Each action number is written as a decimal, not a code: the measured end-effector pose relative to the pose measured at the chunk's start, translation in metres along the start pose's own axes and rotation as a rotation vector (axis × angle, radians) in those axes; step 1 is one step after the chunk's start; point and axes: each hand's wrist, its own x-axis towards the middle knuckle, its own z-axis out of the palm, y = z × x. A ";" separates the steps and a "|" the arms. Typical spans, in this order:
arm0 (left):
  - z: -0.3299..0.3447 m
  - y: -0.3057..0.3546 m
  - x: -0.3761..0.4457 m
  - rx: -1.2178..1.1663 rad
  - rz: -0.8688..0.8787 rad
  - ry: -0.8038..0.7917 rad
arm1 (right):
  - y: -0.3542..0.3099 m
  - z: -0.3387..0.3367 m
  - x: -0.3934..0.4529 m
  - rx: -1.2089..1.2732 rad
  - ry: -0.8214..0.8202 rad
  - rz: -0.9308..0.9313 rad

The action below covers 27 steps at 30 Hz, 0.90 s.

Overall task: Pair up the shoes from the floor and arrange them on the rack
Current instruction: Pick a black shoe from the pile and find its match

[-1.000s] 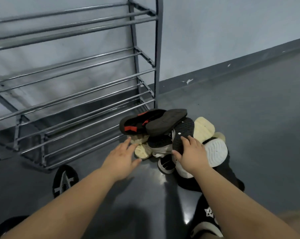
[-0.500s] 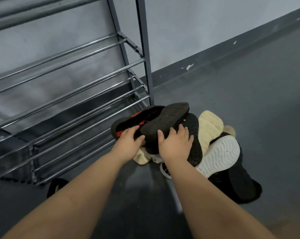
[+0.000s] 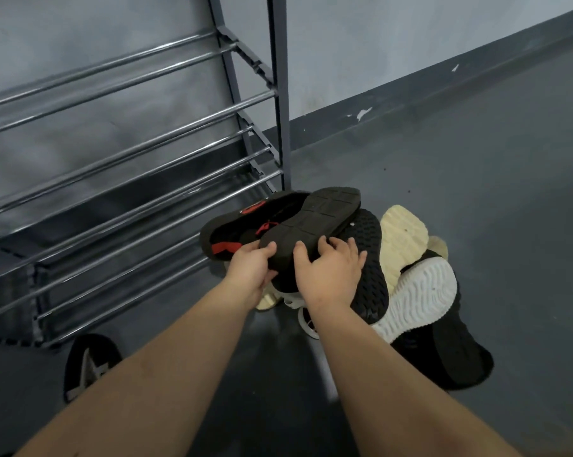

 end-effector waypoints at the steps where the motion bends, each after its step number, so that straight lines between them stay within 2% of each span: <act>1: -0.002 0.000 -0.003 -0.014 0.018 -0.002 | 0.001 -0.002 -0.003 0.016 0.023 -0.009; 6: -0.021 0.001 -0.034 -0.112 0.057 0.006 | -0.006 -0.010 -0.023 0.113 0.039 -0.095; 8: -0.033 0.002 -0.050 -0.131 0.059 0.024 | -0.014 -0.014 -0.035 0.217 0.011 -0.063; 11: -0.057 0.004 -0.074 -0.072 0.108 0.044 | -0.028 -0.012 -0.048 0.487 -0.126 0.161; 14: -0.088 0.008 -0.100 0.105 0.228 0.071 | -0.048 -0.008 -0.071 0.871 -0.292 0.448; 17: -0.119 0.011 -0.132 0.303 0.344 0.091 | -0.065 -0.008 -0.102 1.112 -0.479 0.586; 19: -0.137 0.008 -0.151 0.316 0.361 0.082 | -0.074 -0.009 -0.120 1.118 -0.631 0.590; 21: -0.154 0.002 -0.166 0.323 0.382 0.086 | -0.081 -0.011 -0.134 1.000 -0.786 0.562; 23: -0.170 -0.006 -0.175 0.445 0.450 0.129 | -0.082 -0.009 -0.145 0.849 -0.835 0.565; 27: -0.184 -0.014 -0.193 0.700 0.622 0.147 | -0.078 -0.001 -0.163 0.834 -0.906 0.636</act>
